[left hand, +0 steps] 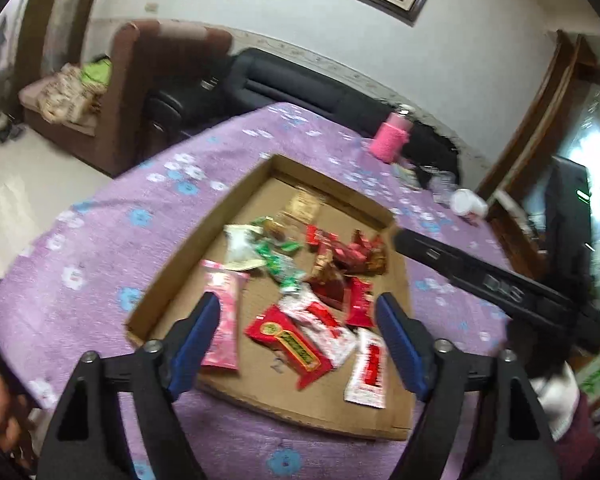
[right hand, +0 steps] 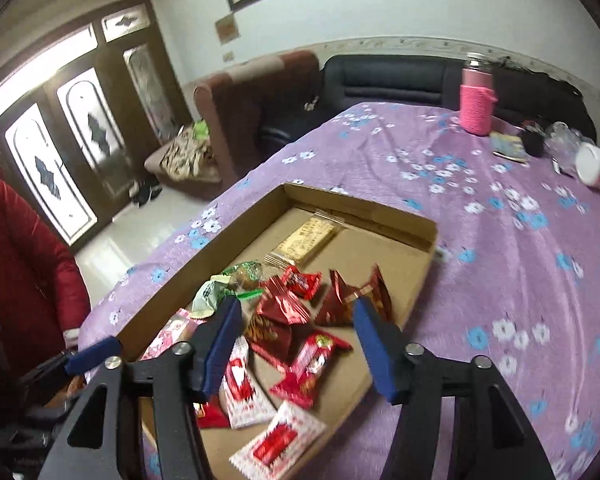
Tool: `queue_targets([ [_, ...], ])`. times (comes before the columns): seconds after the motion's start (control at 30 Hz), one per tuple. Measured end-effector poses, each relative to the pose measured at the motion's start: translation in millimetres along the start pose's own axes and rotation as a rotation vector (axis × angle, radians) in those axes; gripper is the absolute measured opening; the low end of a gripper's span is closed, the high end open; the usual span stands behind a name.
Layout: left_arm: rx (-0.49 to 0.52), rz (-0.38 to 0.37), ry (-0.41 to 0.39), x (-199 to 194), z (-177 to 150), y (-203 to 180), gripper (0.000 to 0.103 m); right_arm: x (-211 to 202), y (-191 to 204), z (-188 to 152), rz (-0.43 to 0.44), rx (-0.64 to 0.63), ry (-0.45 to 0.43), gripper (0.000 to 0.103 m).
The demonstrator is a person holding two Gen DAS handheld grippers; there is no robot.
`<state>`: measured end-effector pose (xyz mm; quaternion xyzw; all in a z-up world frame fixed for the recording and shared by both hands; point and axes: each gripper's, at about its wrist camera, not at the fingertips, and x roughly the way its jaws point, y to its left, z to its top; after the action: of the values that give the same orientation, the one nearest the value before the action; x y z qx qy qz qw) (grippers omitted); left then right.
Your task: Organize snacks
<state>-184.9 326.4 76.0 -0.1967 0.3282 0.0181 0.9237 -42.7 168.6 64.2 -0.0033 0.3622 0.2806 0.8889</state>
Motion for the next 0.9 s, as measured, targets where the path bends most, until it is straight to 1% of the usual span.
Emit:
queue_targets([
  [0.07,0.024,0.086,-0.027,-6,1,-5,0.084,-5,-2,-8,-0.008,0.003,-0.007,0.063],
  [0.1,0.030,0.131,-0.041,-9,1,-7,0.086,-8,-2,-13,-0.018,0.001,-0.012,0.063],
  [0.13,0.033,0.185,-0.057,-13,3,-9,0.091,-10,-4,-17,-0.026,0.001,-0.017,0.063],
  [0.2,0.032,0.292,-0.096,-22,5,-12,0.095,-16,-4,-25,-0.043,-0.007,-0.026,0.063],
  [0.3,0.030,0.422,-0.189,-41,6,-16,0.095,-24,-5,-34,-0.045,-0.005,-0.036,0.064],
  [0.33,0.027,0.448,-0.216,-47,6,-17,0.096,-26,-6,-37,-0.044,-0.004,-0.035,0.065],
  [0.37,0.022,0.465,-0.245,-54,7,-18,0.097,-28,-6,-39,-0.042,-0.002,-0.035,0.065],
  [0.43,0.011,0.472,-0.294,-66,8,-20,0.103,-33,-7,-44,-0.031,0.006,-0.041,0.065],
  [0.5,-0.006,0.480,-0.322,-74,9,-22,0.103,-39,-9,-47,-0.032,0.007,-0.049,0.065],
  [0.53,-0.013,0.488,-0.322,-76,10,-23,0.103,-41,-8,-49,-0.037,0.006,-0.053,0.066],
  [0.63,-0.036,0.532,-0.292,-73,12,-23,0.103,-46,-10,-56,-0.048,-0.005,-0.061,0.066],
  [0.73,-0.035,0.555,-0.274,-70,11,-26,0.103,-49,-10,-62,-0.058,-0.024,-0.069,0.066],
  [0.83,-0.047,0.553,-0.245,-65,8,-27,0.103,-51,-10,-66,-0.054,-0.037,-0.071,0.066],
  [0.9,-0.049,0.527,-0.215,-61,8,-28,0.103,-51,-10,-68,-0.048,-0.037,-0.068,0.066],
])
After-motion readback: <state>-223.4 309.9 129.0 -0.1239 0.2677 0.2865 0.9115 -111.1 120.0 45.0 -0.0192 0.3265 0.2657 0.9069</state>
